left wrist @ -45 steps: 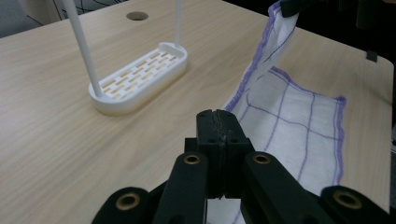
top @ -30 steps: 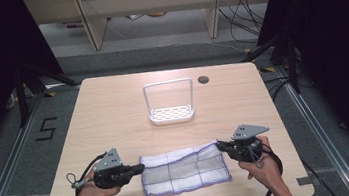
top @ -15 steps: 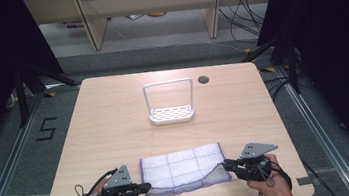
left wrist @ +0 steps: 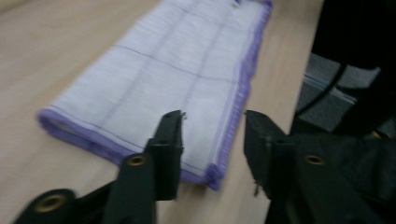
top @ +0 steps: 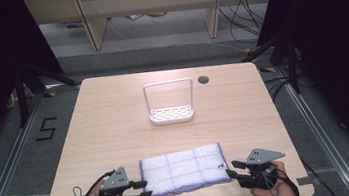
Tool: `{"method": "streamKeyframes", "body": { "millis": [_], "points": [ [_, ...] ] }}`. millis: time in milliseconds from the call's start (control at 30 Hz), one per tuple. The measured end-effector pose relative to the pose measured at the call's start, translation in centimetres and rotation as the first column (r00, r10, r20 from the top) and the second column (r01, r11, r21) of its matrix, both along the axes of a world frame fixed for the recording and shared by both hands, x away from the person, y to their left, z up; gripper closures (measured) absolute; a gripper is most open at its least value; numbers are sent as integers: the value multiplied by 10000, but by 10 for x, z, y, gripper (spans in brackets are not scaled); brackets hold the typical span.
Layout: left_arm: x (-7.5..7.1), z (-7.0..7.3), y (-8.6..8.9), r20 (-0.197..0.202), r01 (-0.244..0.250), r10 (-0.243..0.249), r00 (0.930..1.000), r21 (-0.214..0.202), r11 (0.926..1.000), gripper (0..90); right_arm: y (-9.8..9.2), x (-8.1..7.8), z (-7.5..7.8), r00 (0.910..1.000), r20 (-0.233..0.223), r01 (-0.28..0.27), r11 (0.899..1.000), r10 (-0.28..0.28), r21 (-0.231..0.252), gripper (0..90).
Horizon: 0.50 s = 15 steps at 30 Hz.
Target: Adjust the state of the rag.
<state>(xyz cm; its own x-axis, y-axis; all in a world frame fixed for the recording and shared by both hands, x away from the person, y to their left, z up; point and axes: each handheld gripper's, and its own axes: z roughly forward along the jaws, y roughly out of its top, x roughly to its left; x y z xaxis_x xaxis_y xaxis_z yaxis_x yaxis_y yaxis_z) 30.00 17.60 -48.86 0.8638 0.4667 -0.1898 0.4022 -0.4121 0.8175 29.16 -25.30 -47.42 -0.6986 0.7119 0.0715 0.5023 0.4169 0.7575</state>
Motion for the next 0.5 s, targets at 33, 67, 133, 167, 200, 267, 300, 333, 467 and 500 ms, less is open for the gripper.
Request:
{"method": "streamKeyframes", "body": {
  "millis": [33, 67, 133, 167, 200, 267, 300, 333, 467, 500],
  "points": [
    [8, 5, 4, 134, -330, 331, 9994, -66, 9994, 502, 0, 2, -1, 9995, -144, 285, 9995, -287, -121, 577],
    [12, 7, 5, 82, -652, 653, 9978, -100, 9978, 472, 1, 4, -3, 9986, -209, 488, 9981, -495, -367, 544],
    [24, 10, 8, 49, -930, 930, 9957, -43, 9957, 435, 3, 5, -5, 9937, -620, 910, 9952, -931, -356, 508],
    [30, 10, 8, 115, -1141, 1140, 9934, 29, 9935, 418, 3, 5, -5, 9917, -725, 1042, 9939, -1066, -364, 496],
    [36, 9, 8, 59, -1317, 1317, 9913, -59, 9913, 405, 2, 6, -6, 9907, -742, 1121, 9932, -1142, -318, 486],
    [48, 8, 8, -136, -1526, 1530, 9881, 285, 9879, 395, 2, 7, -8, 9902, -691, 1191, 9922, -1213, -357, 470],
    [54, 7, 7, -166, -1636, 1641, 9863, 292, 9861, 390, 2, 7, -9, 9865, -956, 1302, 9910, -1327, -315, 465],
    [60, 5, 7, -242, -1625, 1639, 9862, 507, 9854, 390, 3, 6, -9, 9851, -977, 1380, 9894, -1418, -442, 462],
    [80, -6, 4, -729, -1799, 1859, 9799, 815, 9803, 390, 7, 6, -13, 9824, -1243, 1318, 9890, -1393, -671, 462],
    [83, -9, 3, -901, -1705, 1786, 9798, 902, 9812, 391, 8, 7, -13, 9835, -1168, 1302, 9887, -1383, -744, 463]
  ]
}}
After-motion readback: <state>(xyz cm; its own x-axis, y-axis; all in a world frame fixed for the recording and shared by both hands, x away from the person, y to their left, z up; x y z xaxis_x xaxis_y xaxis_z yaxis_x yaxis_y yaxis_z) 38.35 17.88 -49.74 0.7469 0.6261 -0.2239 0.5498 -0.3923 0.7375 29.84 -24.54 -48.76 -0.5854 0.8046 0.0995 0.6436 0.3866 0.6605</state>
